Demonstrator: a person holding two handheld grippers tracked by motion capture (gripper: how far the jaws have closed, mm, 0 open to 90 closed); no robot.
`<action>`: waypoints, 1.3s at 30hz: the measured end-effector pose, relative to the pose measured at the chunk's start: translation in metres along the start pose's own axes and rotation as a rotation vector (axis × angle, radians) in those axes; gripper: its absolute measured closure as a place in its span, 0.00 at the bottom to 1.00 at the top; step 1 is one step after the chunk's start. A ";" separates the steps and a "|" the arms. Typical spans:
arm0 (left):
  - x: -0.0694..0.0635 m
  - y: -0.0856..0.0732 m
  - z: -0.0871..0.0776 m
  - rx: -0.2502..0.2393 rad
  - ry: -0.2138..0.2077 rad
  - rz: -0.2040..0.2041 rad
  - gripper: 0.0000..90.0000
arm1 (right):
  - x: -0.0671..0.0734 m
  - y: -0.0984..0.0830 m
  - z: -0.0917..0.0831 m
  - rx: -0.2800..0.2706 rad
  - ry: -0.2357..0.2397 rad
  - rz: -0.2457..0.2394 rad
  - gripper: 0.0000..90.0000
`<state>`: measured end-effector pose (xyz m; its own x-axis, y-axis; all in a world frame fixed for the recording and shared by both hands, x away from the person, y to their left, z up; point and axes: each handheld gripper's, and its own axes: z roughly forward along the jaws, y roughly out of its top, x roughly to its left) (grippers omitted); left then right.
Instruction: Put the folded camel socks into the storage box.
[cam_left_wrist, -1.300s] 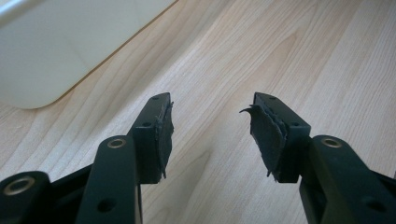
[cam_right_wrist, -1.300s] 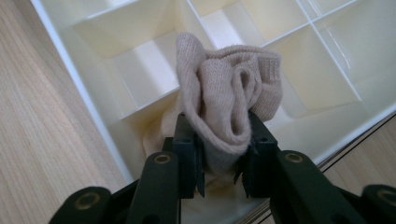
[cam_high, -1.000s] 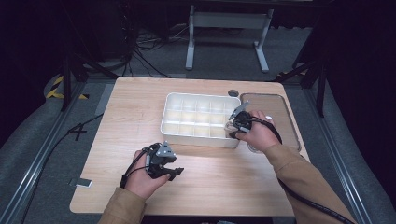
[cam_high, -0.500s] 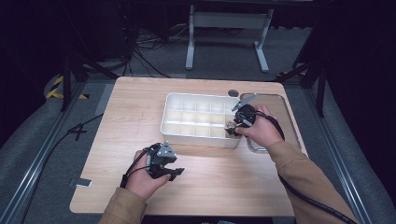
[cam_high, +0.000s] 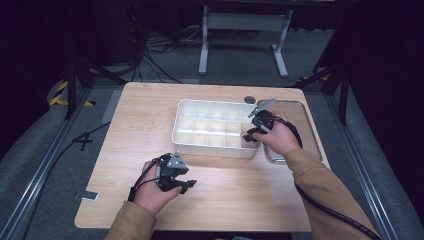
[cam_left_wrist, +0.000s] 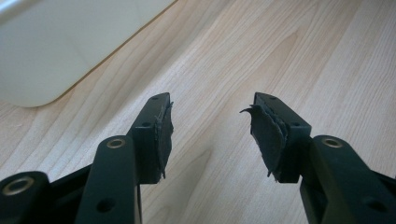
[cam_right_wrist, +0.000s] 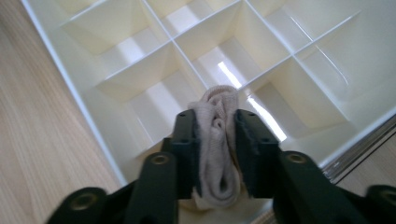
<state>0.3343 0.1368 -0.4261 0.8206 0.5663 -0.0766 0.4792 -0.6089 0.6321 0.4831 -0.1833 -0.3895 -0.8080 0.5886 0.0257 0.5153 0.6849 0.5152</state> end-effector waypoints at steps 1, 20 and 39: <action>-0.001 0.001 0.000 0.008 0.000 -0.003 0.54 | 0.002 0.000 -0.002 0.018 -0.007 -0.011 0.83; -0.001 0.000 0.002 0.009 -0.005 0.004 0.54 | 0.008 -0.005 0.022 0.163 0.009 0.002 0.87; -0.001 0.002 0.003 0.006 -0.009 0.008 0.54 | 0.003 -0.014 0.009 0.039 0.042 0.095 0.64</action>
<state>0.3358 0.1332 -0.4270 0.8270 0.5566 -0.0789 0.4749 -0.6165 0.6280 0.4764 -0.1874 -0.4044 -0.7661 0.6333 0.1095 0.6001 0.6439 0.4746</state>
